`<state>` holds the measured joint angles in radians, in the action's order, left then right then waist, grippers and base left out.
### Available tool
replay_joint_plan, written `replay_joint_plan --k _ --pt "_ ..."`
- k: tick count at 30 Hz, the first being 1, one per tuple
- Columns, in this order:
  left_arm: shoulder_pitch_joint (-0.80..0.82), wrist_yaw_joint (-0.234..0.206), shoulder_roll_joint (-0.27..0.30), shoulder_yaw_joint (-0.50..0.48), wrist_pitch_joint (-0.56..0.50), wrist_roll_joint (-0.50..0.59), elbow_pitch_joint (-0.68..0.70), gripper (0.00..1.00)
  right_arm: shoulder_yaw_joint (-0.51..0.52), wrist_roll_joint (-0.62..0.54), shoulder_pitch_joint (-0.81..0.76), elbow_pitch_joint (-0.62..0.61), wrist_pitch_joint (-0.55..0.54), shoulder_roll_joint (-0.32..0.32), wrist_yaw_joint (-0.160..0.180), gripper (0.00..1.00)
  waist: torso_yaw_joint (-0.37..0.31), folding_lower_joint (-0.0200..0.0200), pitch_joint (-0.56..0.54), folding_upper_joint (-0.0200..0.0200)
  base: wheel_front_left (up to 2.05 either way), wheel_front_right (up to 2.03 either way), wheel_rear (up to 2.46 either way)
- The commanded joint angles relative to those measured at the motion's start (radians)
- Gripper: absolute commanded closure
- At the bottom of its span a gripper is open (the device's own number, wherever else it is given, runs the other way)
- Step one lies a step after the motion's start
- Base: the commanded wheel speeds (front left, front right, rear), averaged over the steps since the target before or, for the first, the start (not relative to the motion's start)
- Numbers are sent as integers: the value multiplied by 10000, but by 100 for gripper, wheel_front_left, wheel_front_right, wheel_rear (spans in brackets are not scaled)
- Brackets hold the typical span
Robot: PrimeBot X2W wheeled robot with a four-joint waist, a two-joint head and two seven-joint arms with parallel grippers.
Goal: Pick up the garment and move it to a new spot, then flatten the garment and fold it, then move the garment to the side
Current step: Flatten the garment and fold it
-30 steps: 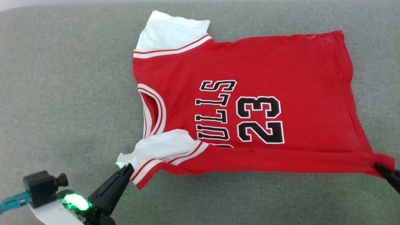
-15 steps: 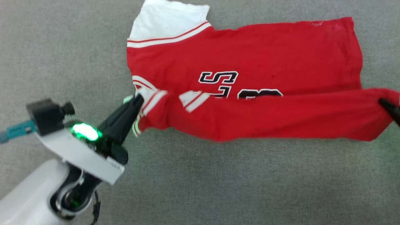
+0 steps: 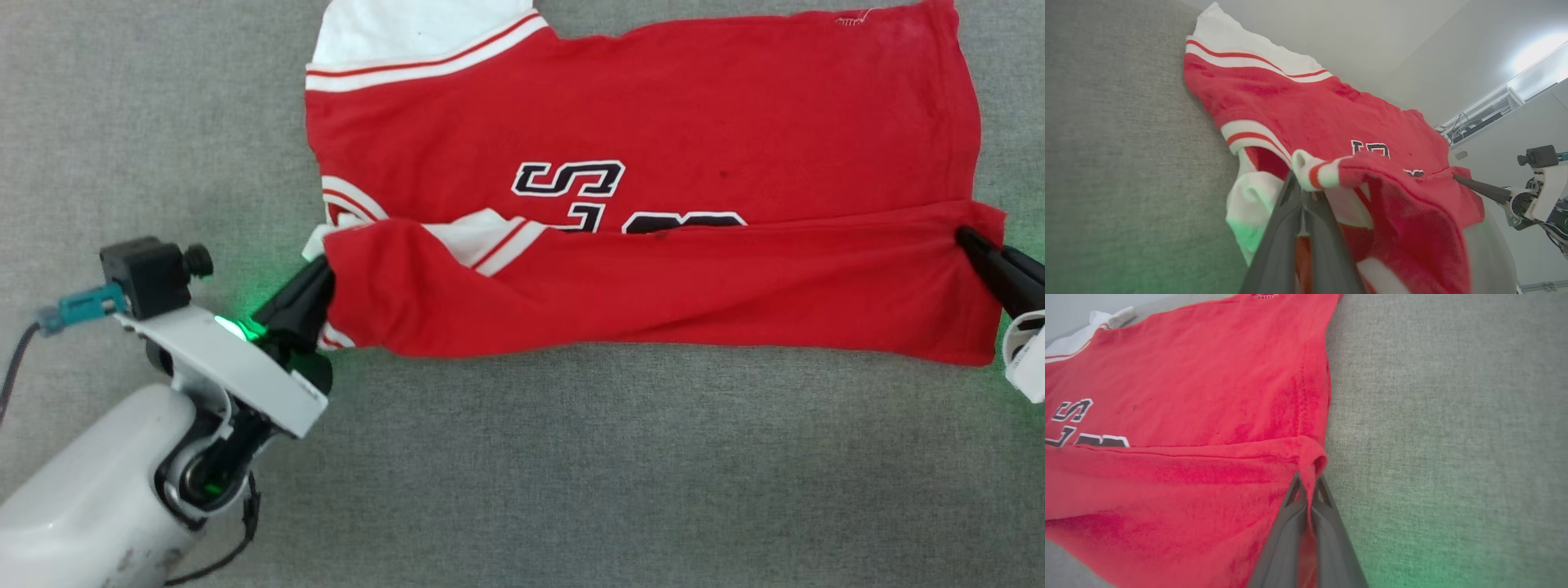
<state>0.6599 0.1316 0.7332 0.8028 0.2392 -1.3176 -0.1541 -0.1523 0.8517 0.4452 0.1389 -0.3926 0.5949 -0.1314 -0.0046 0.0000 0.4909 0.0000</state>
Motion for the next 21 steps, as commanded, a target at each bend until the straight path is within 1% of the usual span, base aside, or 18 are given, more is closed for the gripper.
replay_joint_plan --k 1,3,4,5,6,7,8,9,11,15,18,20,21 --pt "215 -25 -62 35 92 81 -301 96 -205 -51 166 189 221 41 16 100 -9 0 23 0 0 0 0" --pt "378 -25 -202 71 153 95 -623 94 -445 -78 254 395 488 90 16 100 -18 0 -24 0 0 0 0" --pt "453 -25 -240 88 174 158 -840 89 -551 -58 308 512 623 75 16 100 -32 0 -76 0 0 0 0" --pt "521 -25 -272 116 190 217 -1024 74 -683 -53 354 586 755 76 16 100 -52 0 -141 0 0 0 0" --pt "580 -25 -291 151 211 321 -1277 51 -804 -87 371 671 903 89 16 87 -72 0 -220 0 0 0 0" --pt "637 -26 -292 211 220 459 -1533 0 -924 -132 402 781 1053 103 16 66 -92 0 -308 0 0 0 0" --pt "687 -25 -322 294 227 499 -1677 0 -1023 -166 434 887 1201 120 16 36 -105 0 -413 0 0 0 0" --pt "739 -25 -327 365 222 503 -1758 0 -1095 -224 448 983 1352 144 16 0 -116 0 -526 0 0 0 0" --pt "839 -25 -121 505 229 607 -1881 0 -1242 -277 431 1101 1622 170 16 0 -130 0 -770 0 0 0 0" --pt "972 -25 505 701 4 638 -1919 0 -1418 -180 295 1213 2080 124 16 0 -186 0 -1322 0 0 0 0" --pt "1173 -62 1047 864 -570 765 -1792 0 -1438 -188 221 1291 2345 140 16 0 -191 0 -1706 0 0 0 0" --pt "1362 -211 1353 1004 -1212 834 -1512 0 -1423 -178 198 1300 2475 141 16 0 -186 0 -1900 0 0 0 0" --pt "1362 -211 1353 1004 -1212 834 -1512 0 -1423 -178 198 1300 2475 141 16 0 -186 0 -1900 0 0 0 0"
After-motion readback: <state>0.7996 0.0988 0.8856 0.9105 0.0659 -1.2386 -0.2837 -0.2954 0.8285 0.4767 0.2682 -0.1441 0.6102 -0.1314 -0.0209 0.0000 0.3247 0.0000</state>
